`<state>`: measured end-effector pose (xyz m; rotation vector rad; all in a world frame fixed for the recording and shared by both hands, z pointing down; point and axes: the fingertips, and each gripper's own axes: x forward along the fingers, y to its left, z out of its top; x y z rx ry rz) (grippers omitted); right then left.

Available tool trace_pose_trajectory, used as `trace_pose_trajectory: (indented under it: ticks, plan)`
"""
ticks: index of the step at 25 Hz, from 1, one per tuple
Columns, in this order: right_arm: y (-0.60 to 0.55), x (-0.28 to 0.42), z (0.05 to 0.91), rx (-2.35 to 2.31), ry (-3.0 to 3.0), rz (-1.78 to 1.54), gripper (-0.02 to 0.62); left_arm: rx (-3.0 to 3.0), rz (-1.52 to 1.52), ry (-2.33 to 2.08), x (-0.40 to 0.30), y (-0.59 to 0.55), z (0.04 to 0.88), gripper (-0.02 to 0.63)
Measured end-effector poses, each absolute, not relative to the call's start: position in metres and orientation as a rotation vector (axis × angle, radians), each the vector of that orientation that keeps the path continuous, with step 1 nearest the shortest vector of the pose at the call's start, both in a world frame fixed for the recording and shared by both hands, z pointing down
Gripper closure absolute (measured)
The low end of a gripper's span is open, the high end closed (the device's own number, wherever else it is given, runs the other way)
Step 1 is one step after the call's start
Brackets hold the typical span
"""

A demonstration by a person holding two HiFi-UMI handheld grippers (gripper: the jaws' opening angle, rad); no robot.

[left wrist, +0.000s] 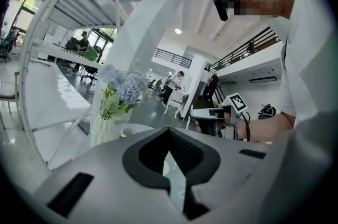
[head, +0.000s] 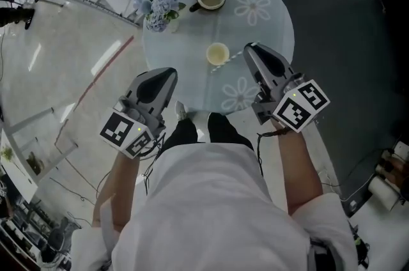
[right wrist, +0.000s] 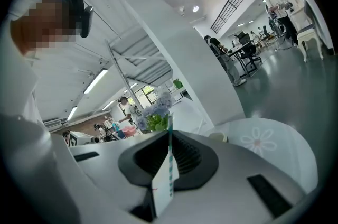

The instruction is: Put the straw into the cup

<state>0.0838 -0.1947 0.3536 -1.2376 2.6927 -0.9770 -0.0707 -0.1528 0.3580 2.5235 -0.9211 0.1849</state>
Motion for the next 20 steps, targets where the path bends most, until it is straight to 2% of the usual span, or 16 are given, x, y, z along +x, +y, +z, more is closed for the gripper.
trace_pose_trajectory:
  ticks: [20]
  plan:
    - [-0.236,0.1,0.408,-1.22,2.721,-1.04,0.557,2.434,0.213,-0.972,-0.056,-0.165,0.397,0.586]
